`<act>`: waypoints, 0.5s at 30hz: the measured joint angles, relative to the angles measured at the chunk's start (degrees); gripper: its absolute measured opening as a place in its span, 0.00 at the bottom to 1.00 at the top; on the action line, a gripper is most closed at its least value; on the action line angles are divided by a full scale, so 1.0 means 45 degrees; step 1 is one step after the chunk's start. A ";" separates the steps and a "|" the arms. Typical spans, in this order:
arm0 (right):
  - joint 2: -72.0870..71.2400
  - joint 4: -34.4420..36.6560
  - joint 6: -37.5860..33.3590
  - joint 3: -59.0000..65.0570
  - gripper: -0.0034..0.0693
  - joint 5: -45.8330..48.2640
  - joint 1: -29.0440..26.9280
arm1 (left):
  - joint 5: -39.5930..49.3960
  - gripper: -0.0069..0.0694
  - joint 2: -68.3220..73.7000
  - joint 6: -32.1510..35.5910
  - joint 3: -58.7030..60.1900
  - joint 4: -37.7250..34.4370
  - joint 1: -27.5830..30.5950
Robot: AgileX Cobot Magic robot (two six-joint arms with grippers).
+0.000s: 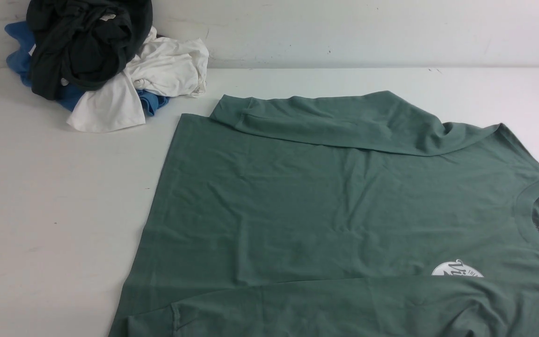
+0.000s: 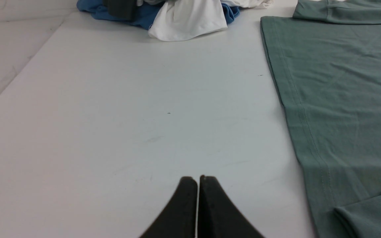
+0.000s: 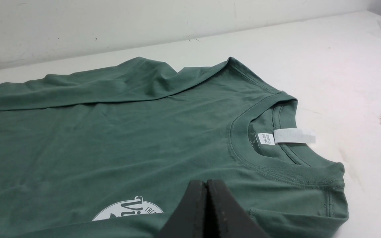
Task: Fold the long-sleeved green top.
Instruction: Use the left arm to clamp the cuff closest to it
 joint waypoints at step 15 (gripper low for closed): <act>0.0000 0.0437 0.0256 0.0000 0.03 0.0010 0.0000 | -0.0085 0.08 0.0000 -0.1682 0.0000 -0.2396 0.0000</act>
